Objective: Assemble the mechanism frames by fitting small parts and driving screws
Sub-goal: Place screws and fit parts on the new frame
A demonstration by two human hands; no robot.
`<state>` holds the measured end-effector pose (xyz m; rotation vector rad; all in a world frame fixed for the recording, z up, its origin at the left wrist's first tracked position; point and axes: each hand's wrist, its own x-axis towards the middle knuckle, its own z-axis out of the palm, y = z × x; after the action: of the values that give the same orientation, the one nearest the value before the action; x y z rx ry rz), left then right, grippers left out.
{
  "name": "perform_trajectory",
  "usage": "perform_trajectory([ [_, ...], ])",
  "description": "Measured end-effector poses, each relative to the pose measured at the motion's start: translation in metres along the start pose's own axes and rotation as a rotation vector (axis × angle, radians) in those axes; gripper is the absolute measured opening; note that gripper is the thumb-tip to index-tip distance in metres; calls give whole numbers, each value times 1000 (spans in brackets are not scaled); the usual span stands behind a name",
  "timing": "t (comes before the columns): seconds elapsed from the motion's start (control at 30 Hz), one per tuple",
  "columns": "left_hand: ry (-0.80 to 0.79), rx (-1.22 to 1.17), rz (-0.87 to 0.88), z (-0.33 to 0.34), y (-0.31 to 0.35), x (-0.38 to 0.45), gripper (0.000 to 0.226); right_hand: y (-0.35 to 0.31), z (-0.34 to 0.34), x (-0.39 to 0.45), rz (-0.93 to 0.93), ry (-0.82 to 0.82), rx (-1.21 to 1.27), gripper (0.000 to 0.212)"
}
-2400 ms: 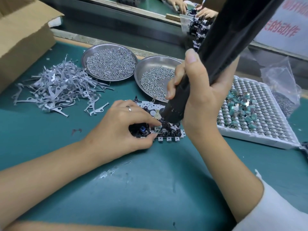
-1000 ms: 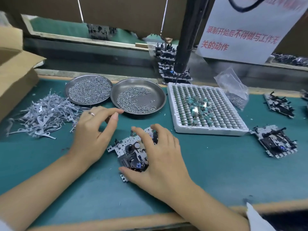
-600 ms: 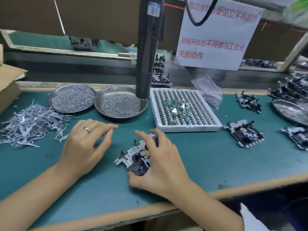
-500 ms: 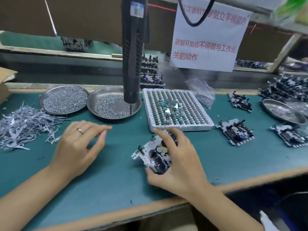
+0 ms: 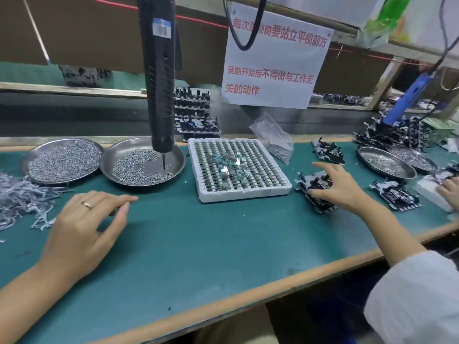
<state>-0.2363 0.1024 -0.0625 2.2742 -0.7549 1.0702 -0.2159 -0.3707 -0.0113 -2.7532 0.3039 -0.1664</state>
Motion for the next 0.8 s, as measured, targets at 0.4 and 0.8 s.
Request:
perform_trajectory([
  [0.4, -56, 19, -81, -5, -1, 2, 32, -185, 91, -47, -831, 163, 109, 33],
  [0.8, -195, -14, -383, 12, -31, 105, 26, -273, 153, -22, -870, 323, 339, 36],
])
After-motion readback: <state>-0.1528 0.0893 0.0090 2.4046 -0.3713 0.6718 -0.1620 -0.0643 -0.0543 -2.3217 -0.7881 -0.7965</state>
